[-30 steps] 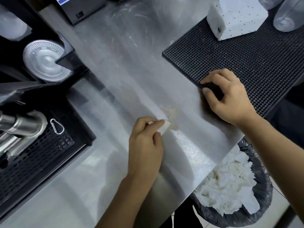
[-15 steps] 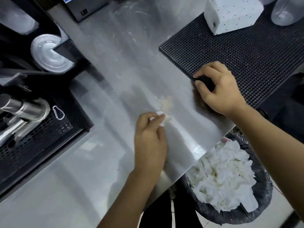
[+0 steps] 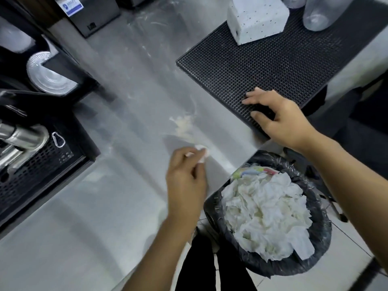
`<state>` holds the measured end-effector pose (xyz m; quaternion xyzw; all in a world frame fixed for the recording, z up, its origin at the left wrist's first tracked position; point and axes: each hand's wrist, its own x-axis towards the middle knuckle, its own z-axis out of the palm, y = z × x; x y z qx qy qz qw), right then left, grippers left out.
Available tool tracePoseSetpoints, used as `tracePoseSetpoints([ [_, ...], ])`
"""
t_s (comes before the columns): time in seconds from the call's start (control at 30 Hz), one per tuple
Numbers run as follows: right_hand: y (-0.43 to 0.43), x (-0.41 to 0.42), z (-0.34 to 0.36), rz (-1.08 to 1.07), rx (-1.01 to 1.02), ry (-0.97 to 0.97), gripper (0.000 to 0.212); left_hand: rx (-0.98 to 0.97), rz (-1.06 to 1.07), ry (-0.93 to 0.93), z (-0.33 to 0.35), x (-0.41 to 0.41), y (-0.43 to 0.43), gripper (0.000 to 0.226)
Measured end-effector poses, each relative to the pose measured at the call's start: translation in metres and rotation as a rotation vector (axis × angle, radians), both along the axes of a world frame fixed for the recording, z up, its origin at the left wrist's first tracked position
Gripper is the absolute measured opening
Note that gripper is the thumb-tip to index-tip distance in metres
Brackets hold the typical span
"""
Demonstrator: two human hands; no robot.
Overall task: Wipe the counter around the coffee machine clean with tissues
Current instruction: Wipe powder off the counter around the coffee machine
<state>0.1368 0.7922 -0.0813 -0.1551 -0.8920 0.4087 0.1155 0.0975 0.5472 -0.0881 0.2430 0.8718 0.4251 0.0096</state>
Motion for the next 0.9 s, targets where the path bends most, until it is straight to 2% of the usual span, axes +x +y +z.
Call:
tracePoseSetpoints([
  [0.13,0.007,0.001,-0.001,0.021,-0.045,0.011,0.033,0.051,-0.193,-0.122,0.003,0.040,0.022,0.029],
  [0.27,0.011,0.001,-0.006,0.001,-0.056,0.049,0.027,0.134,0.029,-0.100,0.013,-0.014,0.008,0.022],
  [0.33,0.011,0.000,-0.007,-0.013,-0.056,0.065,0.027,0.086,0.133,-0.073,0.016,-0.043,-0.005,0.021],
  [0.4,0.010,-0.001,-0.007,-0.014,-0.041,0.073,0.027,0.016,0.134,-0.035,0.013,-0.047,-0.008,0.022],
  [0.5,0.011,-0.001,-0.008,-0.014,-0.023,0.072,0.027,0.000,-0.024,-0.019,0.005,-0.012,0.007,0.025],
  [0.57,0.011,-0.001,-0.009,-0.012,-0.018,0.077,0.027,-0.034,-0.218,-0.063,0.004,0.018,0.016,0.031],
  [0.63,0.011,-0.001,-0.010,-0.008,-0.011,0.084,0.027,-0.052,-0.325,-0.094,0.009,0.023,0.018,0.034],
  [0.67,0.011,-0.001,-0.010,-0.005,-0.011,0.082,0.027,-0.030,-0.303,-0.105,0.012,0.012,0.017,0.032],
  [0.77,0.012,-0.002,-0.012,-0.006,-0.003,0.082,0.026,0.017,-0.035,-0.006,0.017,-0.049,0.007,0.024],
  [0.9,0.012,-0.003,-0.015,-0.011,0.008,0.095,0.026,-0.103,0.206,-0.014,0.008,-0.111,-0.004,0.017],
])
